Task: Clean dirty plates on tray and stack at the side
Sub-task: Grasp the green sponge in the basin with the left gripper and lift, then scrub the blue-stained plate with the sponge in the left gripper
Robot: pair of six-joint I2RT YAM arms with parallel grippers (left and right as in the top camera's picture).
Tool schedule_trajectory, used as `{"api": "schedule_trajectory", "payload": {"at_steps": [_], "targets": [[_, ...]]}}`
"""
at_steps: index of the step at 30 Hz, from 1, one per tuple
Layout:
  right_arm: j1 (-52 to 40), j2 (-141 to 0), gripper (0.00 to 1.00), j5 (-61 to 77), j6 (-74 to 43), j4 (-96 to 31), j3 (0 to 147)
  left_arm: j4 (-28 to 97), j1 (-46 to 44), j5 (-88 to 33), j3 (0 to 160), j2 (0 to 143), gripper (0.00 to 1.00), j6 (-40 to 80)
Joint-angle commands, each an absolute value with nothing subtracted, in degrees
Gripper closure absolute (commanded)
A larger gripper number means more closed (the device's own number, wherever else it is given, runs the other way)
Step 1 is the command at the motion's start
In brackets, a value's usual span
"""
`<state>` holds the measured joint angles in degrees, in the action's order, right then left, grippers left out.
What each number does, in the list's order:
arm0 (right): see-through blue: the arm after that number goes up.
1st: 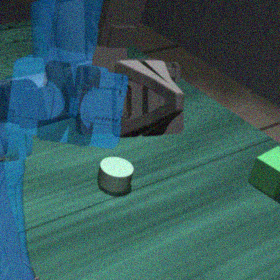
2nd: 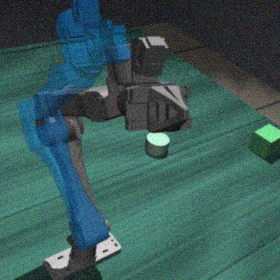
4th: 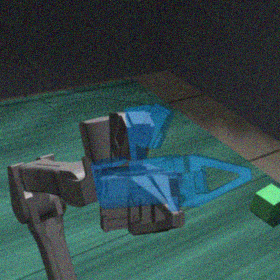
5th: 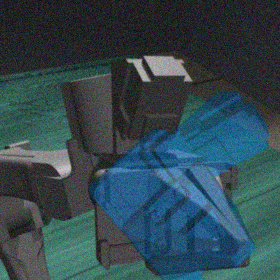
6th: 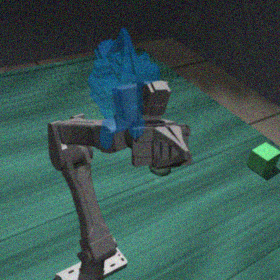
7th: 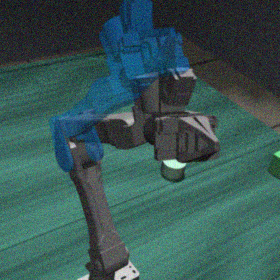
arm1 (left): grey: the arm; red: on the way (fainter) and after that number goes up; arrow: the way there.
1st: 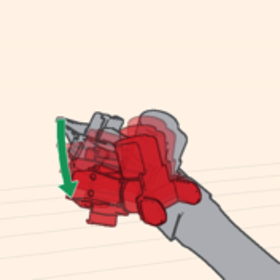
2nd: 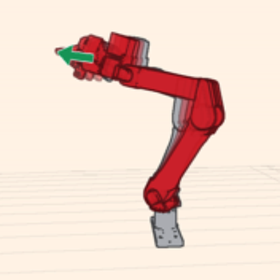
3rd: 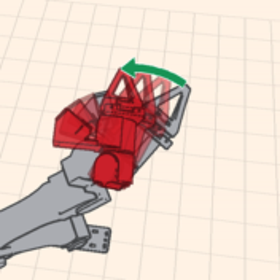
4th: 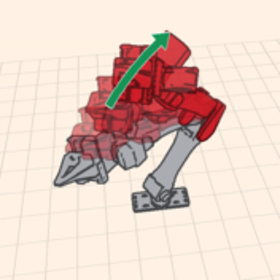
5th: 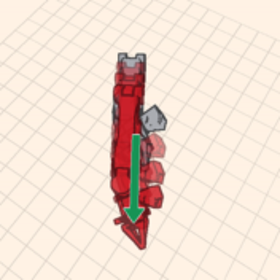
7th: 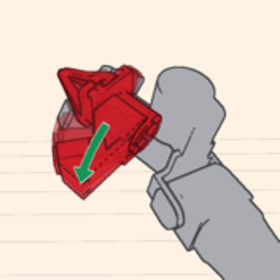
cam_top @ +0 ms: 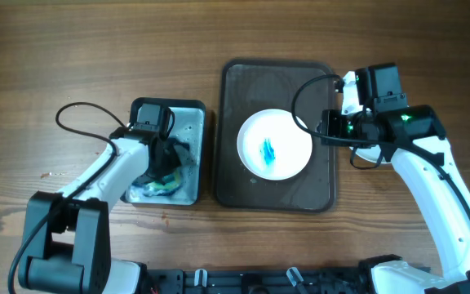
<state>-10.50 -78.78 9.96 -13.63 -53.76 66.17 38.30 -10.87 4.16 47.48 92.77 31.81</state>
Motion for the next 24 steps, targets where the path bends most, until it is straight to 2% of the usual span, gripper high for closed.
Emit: {"api": "schedule_trajectory", "payload": {"at_steps": [1, 5, 7, 10, 12, 14, 18, 21, 24], "targets": [[-10.3, -78.7, 0.47, 6.9, -20.0, -53.8, 67.0, 38.9, -11.0, 5.4, 47.6, 93.6, 0.96, 30.1], [-9.0, -80.8, 0.44, 5.1, -22.7, -53.8, 67.0, 48.2, -11.0, 5.4, 55.9, 93.5, 0.96, 27.9], [-6.9, -82.9, 0.32, 6.7, -22.0, -53.3, 67.0, 53.7, -11.0, 5.5, 61.9, 93.2, 0.96, 27.1], [-3.5, -87.4, 0.31, 18.2, -11.0, -51.8, 67.0, 60.2, -11.1, 5.4, 70.7, 93.1, 0.96, 25.6], [-2.7, -90.4, 0.35, 27.2, -3.3, -51.7, 67.0, 64.2, -11.3, 5.4, 76.4, 93.1, 0.96, 24.3], [-2.9, -93.0, 0.38, 27.9, 0.1, -52.3, 67.0, 67.9, -12.0, 5.3, 81.6, 93.1, 0.96, 24.1], [-2.9, -96.1, 0.41, 26.8, -0.9, -49.8, 65.7, 69.9, -14.7, 1.9, 86.8, 93.1, 0.96, 24.2], [-3.5, -97.9, 0.46, 26.2, -4.2, -44.9, 62.5, 67.5, -18.6, 0.8, 87.2, 93.1, 0.96, 24.5], [-5.1, -98.7, 0.47, 22.1, -6.9, -39.1, 58.8, 64.2, -22.2, 0.3, 87.2, 93.5, 0.96, 27.1]]}}
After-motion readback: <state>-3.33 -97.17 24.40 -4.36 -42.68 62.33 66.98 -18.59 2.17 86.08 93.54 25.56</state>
